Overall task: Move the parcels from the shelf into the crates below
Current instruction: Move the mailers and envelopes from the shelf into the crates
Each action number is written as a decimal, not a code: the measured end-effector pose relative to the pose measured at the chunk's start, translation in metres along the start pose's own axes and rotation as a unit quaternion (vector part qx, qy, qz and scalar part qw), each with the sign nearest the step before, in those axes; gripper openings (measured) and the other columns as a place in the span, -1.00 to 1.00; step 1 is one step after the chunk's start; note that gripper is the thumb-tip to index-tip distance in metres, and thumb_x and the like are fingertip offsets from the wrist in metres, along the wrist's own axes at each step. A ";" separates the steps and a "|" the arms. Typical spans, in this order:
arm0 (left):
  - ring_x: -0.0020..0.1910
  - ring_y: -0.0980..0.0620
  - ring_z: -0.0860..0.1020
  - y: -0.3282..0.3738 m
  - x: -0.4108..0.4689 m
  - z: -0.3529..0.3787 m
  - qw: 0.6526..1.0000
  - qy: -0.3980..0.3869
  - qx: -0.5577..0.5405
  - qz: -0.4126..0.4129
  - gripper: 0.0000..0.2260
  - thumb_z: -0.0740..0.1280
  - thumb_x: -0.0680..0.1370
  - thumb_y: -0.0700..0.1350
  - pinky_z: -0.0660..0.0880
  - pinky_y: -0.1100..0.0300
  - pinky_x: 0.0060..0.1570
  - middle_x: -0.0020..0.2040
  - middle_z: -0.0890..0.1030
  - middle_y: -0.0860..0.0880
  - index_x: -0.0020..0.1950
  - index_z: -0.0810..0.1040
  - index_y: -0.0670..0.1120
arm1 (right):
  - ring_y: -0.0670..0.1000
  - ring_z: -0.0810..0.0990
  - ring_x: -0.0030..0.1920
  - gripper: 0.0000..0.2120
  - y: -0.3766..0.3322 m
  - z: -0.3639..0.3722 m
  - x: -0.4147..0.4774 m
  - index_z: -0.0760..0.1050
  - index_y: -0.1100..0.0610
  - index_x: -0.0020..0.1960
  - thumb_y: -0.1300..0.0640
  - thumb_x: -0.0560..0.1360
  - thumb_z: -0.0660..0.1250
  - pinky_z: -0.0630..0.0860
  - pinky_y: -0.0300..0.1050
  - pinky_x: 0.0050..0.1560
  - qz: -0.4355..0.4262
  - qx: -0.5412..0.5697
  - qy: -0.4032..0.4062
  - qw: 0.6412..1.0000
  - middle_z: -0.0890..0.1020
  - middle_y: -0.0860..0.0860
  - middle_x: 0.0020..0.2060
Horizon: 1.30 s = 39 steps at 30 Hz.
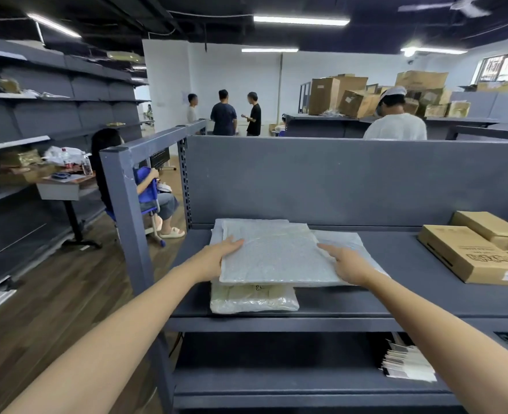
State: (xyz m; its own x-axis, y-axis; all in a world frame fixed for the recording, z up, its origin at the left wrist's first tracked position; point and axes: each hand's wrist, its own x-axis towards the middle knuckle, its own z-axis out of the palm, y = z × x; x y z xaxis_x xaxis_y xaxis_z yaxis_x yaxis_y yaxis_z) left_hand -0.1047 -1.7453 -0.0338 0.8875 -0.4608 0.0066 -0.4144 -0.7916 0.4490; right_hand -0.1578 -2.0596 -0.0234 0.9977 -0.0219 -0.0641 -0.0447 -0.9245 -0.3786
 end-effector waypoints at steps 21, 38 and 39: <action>-0.09 0.06 0.54 0.076 -0.043 -0.063 0.900 0.312 -0.300 0.056 -0.83 0.24 0.60 -0.23 0.48 0.14 -0.02 -0.01 0.60 -0.08 0.16 0.52 -0.18 | -0.07 0.55 0.14 -0.76 -0.025 -0.071 -0.056 0.51 0.08 0.12 0.08 0.65 0.09 0.40 -0.11 0.25 -0.170 0.332 0.144 0.917 0.61 -0.02 0.09; 0.12 -0.06 0.58 0.125 -0.117 -0.065 0.820 0.346 -0.455 0.020 -0.85 0.23 0.61 -0.17 0.52 -0.06 0.14 0.14 0.60 -0.09 0.17 0.48 -0.05 | -0.05 0.51 0.28 -0.19 -0.049 -0.071 -0.144 -0.09 -0.36 0.46 0.21 0.51 0.31 0.53 0.07 0.20 -0.243 0.518 0.042 0.819 0.39 -0.25 0.33; 0.09 -0.03 0.59 0.126 -0.120 -0.063 0.818 0.347 -0.458 0.021 -0.84 0.23 0.61 -0.18 0.53 -0.04 0.12 0.12 0.61 -0.07 0.18 0.48 -0.07 | -0.08 0.51 0.26 -0.20 -0.048 -0.067 -0.146 -0.10 -0.32 0.48 0.22 0.52 0.29 0.53 0.06 0.20 -0.238 0.519 0.048 0.820 0.39 -0.32 0.28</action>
State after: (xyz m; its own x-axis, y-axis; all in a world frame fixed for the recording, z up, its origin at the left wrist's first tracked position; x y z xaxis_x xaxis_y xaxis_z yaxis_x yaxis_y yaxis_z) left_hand -0.2505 -1.7646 0.0778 0.9087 0.1102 0.4027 -0.4050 -0.0022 0.9143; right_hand -0.2976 -2.0375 0.0663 0.9117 0.1722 0.3730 0.3813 -0.0166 -0.9243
